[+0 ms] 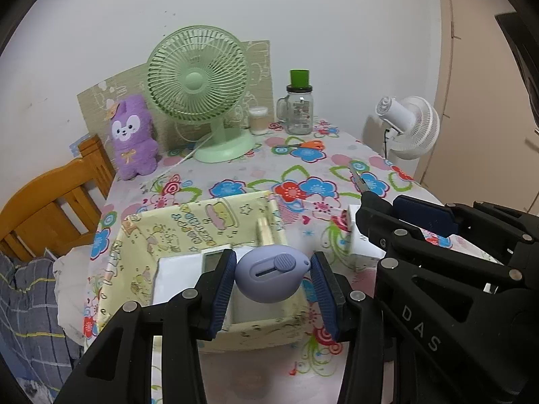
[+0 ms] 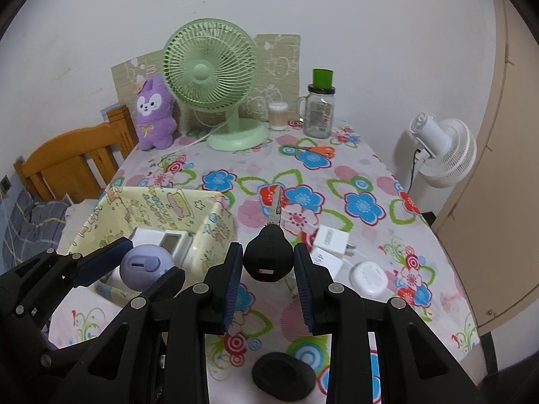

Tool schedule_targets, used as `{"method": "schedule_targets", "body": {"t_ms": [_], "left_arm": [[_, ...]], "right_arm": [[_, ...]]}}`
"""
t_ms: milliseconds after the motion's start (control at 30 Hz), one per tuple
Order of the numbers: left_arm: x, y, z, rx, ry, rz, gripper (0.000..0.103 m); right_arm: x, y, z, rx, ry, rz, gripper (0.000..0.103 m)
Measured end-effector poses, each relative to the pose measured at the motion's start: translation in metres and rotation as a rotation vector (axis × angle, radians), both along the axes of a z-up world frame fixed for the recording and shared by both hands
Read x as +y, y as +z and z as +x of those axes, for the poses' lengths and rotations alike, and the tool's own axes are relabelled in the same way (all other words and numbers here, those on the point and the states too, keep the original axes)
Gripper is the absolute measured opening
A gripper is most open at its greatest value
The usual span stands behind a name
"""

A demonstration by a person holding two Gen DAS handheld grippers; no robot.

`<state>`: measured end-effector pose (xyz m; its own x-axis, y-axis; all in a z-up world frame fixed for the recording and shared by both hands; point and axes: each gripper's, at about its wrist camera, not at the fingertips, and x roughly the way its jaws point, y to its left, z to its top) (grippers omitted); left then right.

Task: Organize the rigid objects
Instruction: 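Carry both held round objects with both tools over the yellow fabric box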

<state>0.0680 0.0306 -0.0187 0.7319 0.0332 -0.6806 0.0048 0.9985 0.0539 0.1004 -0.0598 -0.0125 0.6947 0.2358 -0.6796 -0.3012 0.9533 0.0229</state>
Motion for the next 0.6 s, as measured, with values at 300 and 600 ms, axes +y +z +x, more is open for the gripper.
{"method": "schedule_targets", "body": {"t_ms": [300, 600], "left_arm": [[0.020, -0.002, 0.003, 0.012, 0.032, 0.003, 0.047], [0.039, -0.009, 0.007, 0.030, 0.055, -0.004, 0.047]], "right_arm": [[0.025, -0.003, 0.008, 0.014, 0.035, -0.002, 0.033], [0.050, -0.007, 0.012, 0.025, 0.073, -0.015, 0.033]]}}
